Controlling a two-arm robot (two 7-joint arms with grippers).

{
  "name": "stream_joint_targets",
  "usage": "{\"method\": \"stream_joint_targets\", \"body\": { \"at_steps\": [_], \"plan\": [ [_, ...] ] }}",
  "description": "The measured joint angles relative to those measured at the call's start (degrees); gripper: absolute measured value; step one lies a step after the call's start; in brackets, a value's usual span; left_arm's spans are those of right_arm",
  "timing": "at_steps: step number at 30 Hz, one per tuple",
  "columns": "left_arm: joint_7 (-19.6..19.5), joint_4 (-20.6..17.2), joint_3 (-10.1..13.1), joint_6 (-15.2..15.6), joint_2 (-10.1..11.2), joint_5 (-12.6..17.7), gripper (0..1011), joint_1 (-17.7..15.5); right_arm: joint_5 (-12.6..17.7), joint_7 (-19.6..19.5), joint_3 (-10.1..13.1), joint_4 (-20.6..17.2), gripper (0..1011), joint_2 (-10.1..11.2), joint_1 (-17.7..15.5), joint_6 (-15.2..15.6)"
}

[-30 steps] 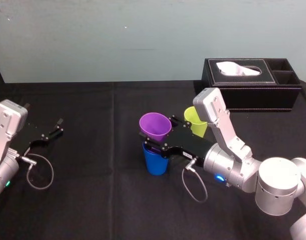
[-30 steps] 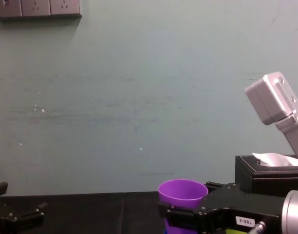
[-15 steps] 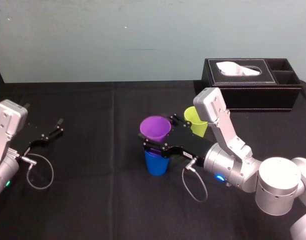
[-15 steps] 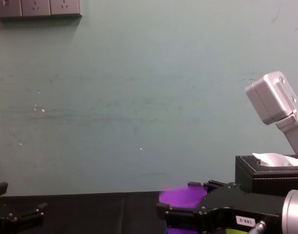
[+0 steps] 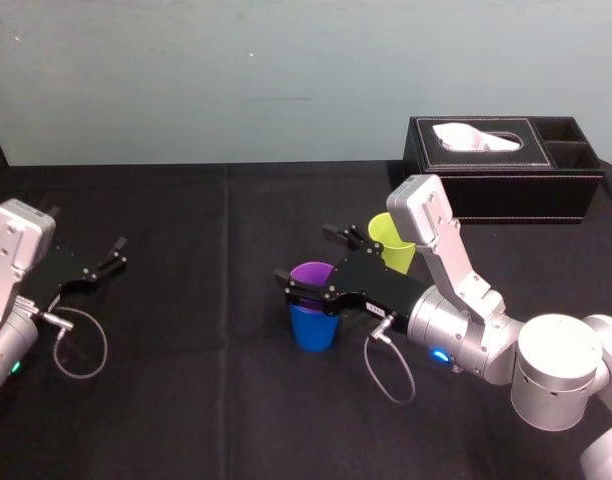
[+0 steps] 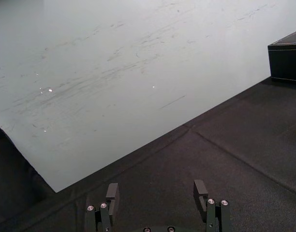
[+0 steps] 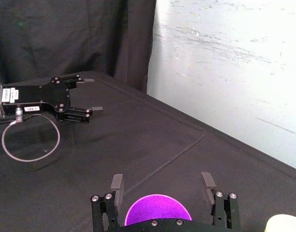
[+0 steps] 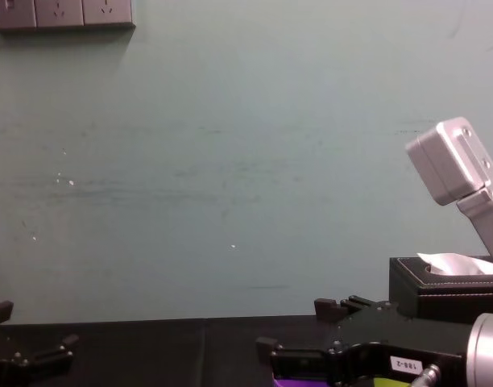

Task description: Stack the three plastic cups sequentially using one hand.

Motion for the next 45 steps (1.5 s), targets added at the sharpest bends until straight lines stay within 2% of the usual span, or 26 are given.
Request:
{"method": "stream_joint_targets", "body": {
  "at_steps": [7,11,18,23,31,39,45],
  "plan": [
    [0.0,0.0,0.0,0.0,0.0,0.0,1010,0.0,0.0,0.0,0.0,0.0,1003,0.0,0.0,0.0],
    [0.0,0.0,0.0,0.0,0.0,0.0,1010,0.0,0.0,-1.1,1.1,-1.3,1003,0.5,-1.2,-0.2],
    [0.0,0.0,0.0,0.0,0.0,0.0,1010,0.0,0.6,-3.7,5.2,-3.2,1003,1.9,-4.6,-1.2],
    [0.0,0.0,0.0,0.0,0.0,0.0,1010,0.0,1.3,-4.5,7.8,-3.2,1003,2.7,-6.6,-2.5],
    [0.0,0.0,0.0,0.0,0.0,0.0,1010,0.0,1.8,-5.1,11.3,-1.3,1003,3.2,-8.8,-5.0],
    [0.0,0.0,0.0,0.0,0.0,0.0,1010,0.0,1.8,-5.0,12.6,1.8,1003,3.1,-9.2,-6.1],
    [0.0,0.0,0.0,0.0,0.0,0.0,1010,0.0,1.4,-4.6,12.7,4.2,1003,2.6,-8.5,-6.3]
  ]
}}
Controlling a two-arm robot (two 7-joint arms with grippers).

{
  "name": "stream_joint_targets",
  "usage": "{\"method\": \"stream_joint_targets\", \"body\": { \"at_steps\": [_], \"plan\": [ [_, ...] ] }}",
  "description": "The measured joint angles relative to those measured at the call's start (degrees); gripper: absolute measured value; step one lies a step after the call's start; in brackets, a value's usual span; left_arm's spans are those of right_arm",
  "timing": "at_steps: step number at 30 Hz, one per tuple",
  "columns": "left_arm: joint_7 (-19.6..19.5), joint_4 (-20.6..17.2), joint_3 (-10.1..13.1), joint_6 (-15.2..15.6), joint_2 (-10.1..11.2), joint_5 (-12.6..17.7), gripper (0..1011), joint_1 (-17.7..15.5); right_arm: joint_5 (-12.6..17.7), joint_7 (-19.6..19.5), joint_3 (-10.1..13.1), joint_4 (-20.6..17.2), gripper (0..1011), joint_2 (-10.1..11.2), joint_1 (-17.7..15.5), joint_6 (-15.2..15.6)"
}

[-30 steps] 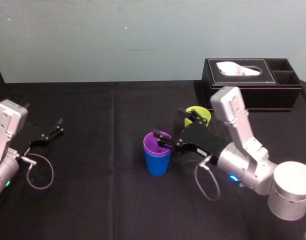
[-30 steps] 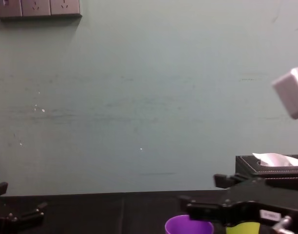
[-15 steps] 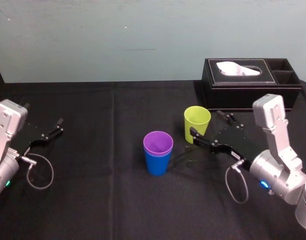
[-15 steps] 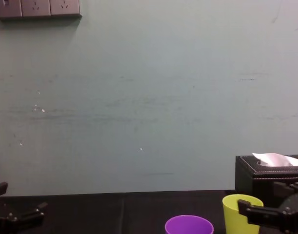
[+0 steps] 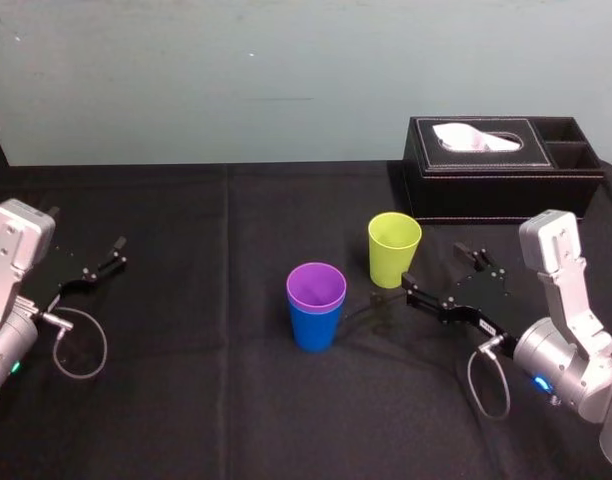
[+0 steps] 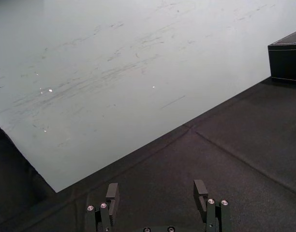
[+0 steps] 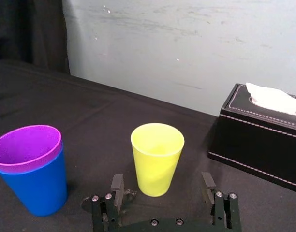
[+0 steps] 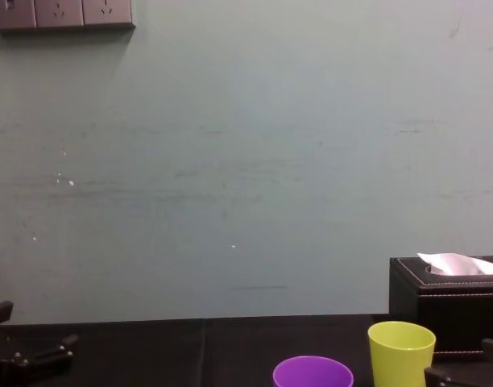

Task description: Stack the three plastic cups sequentially using one hand.

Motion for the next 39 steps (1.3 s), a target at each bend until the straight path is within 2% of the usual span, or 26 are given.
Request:
{"method": "stream_joint_targets", "body": {
  "at_steps": [13,39],
  "plan": [
    [0.0,0.0,0.0,0.0,0.0,0.0,1010,0.0,-0.5,1.1,-0.8,3.4,1003,-1.2,1.9,0.4],
    [0.0,0.0,0.0,0.0,0.0,0.0,1010,0.0,-0.6,1.7,-2.4,8.0,1002,-3.2,5.7,0.7]
  ]
}}
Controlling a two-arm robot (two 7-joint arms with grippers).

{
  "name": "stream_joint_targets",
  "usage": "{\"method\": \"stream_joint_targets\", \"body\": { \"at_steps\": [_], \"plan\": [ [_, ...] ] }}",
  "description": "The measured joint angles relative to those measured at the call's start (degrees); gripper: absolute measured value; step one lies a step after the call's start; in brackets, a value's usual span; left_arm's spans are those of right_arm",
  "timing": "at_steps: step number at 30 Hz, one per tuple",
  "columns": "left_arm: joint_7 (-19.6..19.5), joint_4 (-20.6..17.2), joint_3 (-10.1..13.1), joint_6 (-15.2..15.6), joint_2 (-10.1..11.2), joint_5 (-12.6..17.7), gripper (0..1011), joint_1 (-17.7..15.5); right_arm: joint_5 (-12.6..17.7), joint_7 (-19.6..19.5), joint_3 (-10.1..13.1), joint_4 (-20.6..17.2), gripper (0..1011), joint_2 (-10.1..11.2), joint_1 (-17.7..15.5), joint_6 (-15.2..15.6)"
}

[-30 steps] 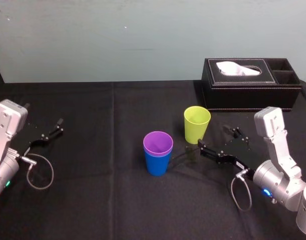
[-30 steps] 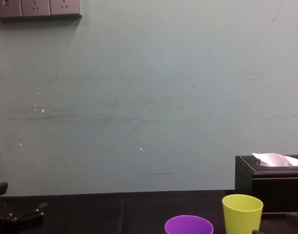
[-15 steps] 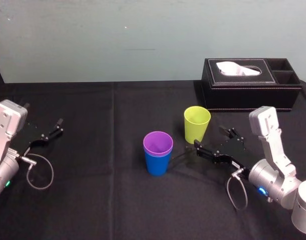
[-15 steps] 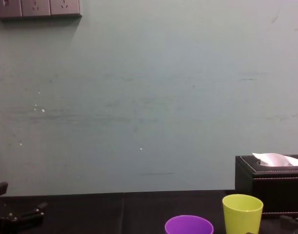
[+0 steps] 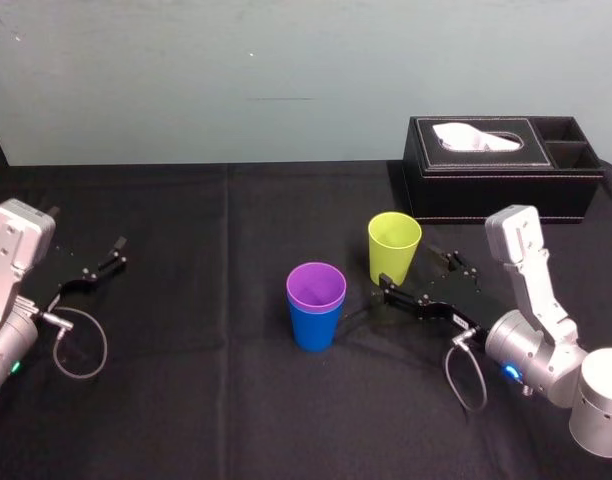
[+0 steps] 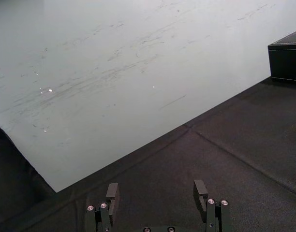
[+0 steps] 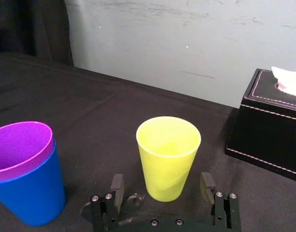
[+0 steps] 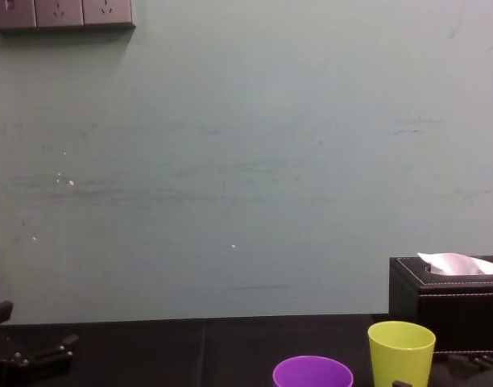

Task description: Stack the three plastic cups sequentially using one hand.

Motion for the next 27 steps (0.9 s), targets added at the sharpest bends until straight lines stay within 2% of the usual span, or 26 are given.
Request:
{"method": "stream_joint_targets", "body": {
  "at_steps": [27],
  "plan": [
    [0.0,0.0,0.0,0.0,0.0,0.0,1010,0.0,-0.3,0.0,-0.8,3.2,1003,-1.5,3.3,0.7]
  ]
}}
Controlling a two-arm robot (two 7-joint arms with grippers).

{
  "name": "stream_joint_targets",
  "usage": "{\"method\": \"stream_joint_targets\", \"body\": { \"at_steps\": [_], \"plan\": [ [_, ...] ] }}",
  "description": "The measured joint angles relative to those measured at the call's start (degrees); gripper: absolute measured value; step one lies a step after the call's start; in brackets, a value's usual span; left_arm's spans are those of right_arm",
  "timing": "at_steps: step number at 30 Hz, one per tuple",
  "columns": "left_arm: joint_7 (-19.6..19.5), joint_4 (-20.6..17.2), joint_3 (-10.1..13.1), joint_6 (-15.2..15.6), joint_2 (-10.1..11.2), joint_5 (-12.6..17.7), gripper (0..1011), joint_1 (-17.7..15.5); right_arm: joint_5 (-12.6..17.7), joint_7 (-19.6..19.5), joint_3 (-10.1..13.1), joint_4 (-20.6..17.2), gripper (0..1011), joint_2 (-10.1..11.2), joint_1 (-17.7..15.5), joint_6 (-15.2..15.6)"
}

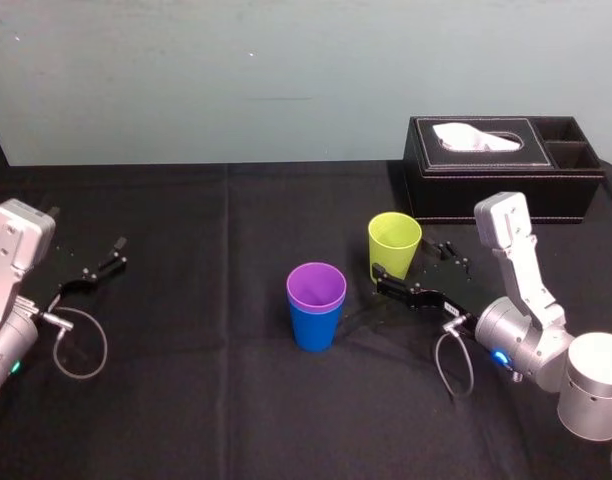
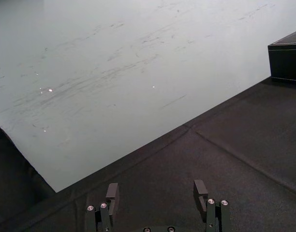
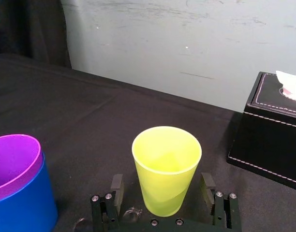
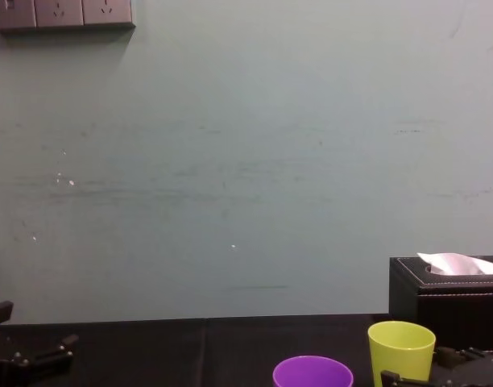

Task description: Stack the three plastic cups sequentially using one hand.

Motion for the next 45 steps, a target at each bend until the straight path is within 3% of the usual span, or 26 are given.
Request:
{"method": "stream_joint_targets", "body": {
  "at_steps": [33,45],
  "plan": [
    [0.0,0.0,0.0,0.0,0.0,0.0,1010,0.0,0.4,0.2,-0.8,3.5,1003,-1.1,2.8,0.7],
    [0.0,0.0,0.0,0.0,0.0,0.0,1010,0.0,-0.5,0.1,-1.4,6.7,1003,-2.2,5.2,-0.3]
  ]
}}
